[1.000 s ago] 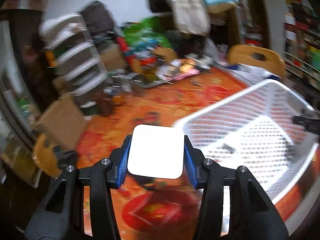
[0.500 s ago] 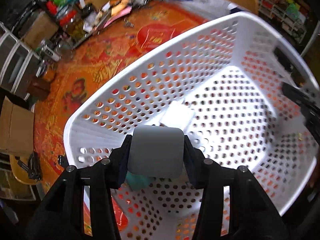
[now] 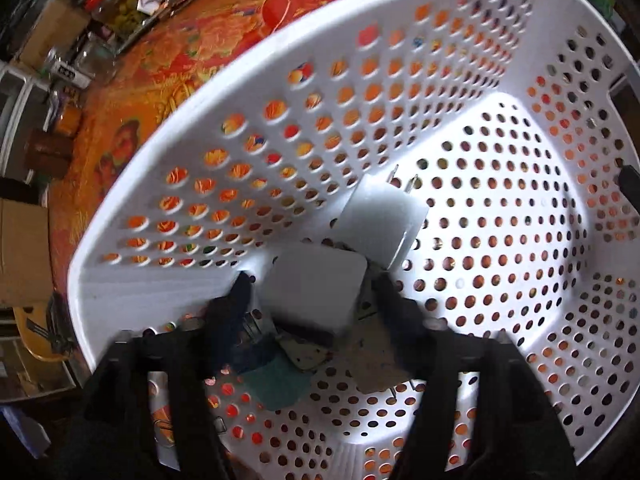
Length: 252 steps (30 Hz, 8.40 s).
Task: Organize rigid objects
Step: 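Carry the white adapter into the basket and open the left gripper, then grasp the black power adapter with cable using the left gripper, then carry the black power adapter into the basket and release it, then grasp the blue-black toy car with the left gripper, then carry the toy car into the basket and open the left gripper, then grasp the last white square plug adapter with the left gripper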
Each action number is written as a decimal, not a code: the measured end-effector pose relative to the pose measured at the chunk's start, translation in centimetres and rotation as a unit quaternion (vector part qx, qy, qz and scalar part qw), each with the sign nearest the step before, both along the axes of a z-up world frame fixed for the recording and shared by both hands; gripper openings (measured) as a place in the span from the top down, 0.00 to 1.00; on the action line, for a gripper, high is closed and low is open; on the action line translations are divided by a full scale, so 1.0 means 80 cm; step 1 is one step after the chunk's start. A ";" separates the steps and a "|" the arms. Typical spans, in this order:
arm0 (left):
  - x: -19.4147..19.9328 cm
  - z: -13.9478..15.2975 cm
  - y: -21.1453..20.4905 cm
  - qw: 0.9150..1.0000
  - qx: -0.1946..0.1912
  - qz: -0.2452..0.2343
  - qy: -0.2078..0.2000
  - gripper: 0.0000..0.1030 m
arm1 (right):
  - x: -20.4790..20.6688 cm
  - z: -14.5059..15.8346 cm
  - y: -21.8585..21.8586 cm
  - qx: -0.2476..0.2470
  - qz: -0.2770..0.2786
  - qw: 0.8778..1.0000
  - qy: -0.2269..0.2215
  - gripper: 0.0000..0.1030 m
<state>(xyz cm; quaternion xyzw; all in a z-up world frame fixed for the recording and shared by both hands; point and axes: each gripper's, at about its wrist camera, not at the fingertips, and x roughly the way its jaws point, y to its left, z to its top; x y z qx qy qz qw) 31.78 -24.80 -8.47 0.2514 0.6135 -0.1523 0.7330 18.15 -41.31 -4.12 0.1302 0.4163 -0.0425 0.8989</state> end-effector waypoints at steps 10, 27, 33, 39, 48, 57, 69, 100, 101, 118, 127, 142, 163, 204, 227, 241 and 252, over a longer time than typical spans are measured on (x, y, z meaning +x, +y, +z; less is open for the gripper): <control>-0.080 0.171 0.141 0.972 -0.165 0.033 -0.163 0.01 | 0.002 -0.001 0.001 -0.003 0.002 1.000 0.002 0.82; -0.027 -0.030 0.363 0.926 -0.246 0.277 -0.077 0.01 | 0.003 0.000 0.000 -0.002 0.000 1.000 0.003 0.82; -0.018 -0.044 0.341 0.927 -0.218 0.287 -0.105 0.03 | 0.004 0.001 0.000 -0.002 -0.001 1.000 0.005 0.82; -0.014 -0.047 0.310 0.935 -0.157 0.283 -0.146 0.56 | 0.005 0.001 0.000 -0.002 0.000 1.000 0.005 0.82; -0.076 -0.011 0.338 0.930 -0.180 0.251 -0.197 0.60 | 0.005 0.000 0.000 -0.002 0.000 1.000 0.005 0.82; -0.144 0.050 0.361 0.910 -0.185 0.223 -0.296 0.60 | 0.004 -0.002 0.000 -0.002 0.000 1.000 0.003 0.82; -0.185 0.134 0.340 0.895 -0.143 0.225 -0.358 0.59 | 0.004 -0.001 0.000 -0.004 0.002 1.000 0.005 0.82; -0.152 0.150 0.064 0.958 -0.037 0.028 -0.285 0.59 | 0.004 0.001 0.003 -0.005 0.006 1.000 0.004 0.82; -0.145 0.141 0.049 0.963 -0.023 0.012 -0.267 0.59 | 0.005 0.002 0.004 -0.005 0.006 1.000 0.004 0.82; -0.079 0.027 -0.081 0.991 0.065 -0.098 -0.058 0.59 | 0.004 -0.001 0.003 -0.006 0.011 1.000 0.005 0.81; -0.093 0.111 -0.004 0.986 -0.026 -0.063 -0.149 0.24 | 0.005 -0.001 0.004 -0.007 0.014 1.000 0.007 0.80; 0.032 0.017 0.387 0.940 -0.110 0.285 -0.149 0.08 | 0.004 -0.001 0.005 -0.009 0.014 1.000 0.008 0.80; 0.047 -0.022 0.372 0.916 -0.129 0.304 -0.229 0.74 | 0.007 0.000 0.005 -0.023 0.006 1.000 0.019 0.80; -0.114 0.159 0.158 0.944 -0.199 0.104 -0.243 0.74 | 0.007 0.000 0.004 -0.020 0.011 1.000 0.018 0.80; -0.064 0.049 -0.002 0.996 -0.083 0.013 -0.034 0.74 | 0.005 0.000 0.003 -0.011 0.015 1.000 0.015 0.80; -0.059 0.056 -0.001 0.994 -0.106 0.007 -0.041 0.22 | 0.006 -0.004 0.003 -0.012 0.015 1.000 0.019 0.80; -0.123 0.159 0.219 0.927 -0.222 0.112 -0.281 0.00 | 0.007 -0.004 0.004 -0.013 0.014 1.000 0.020 0.80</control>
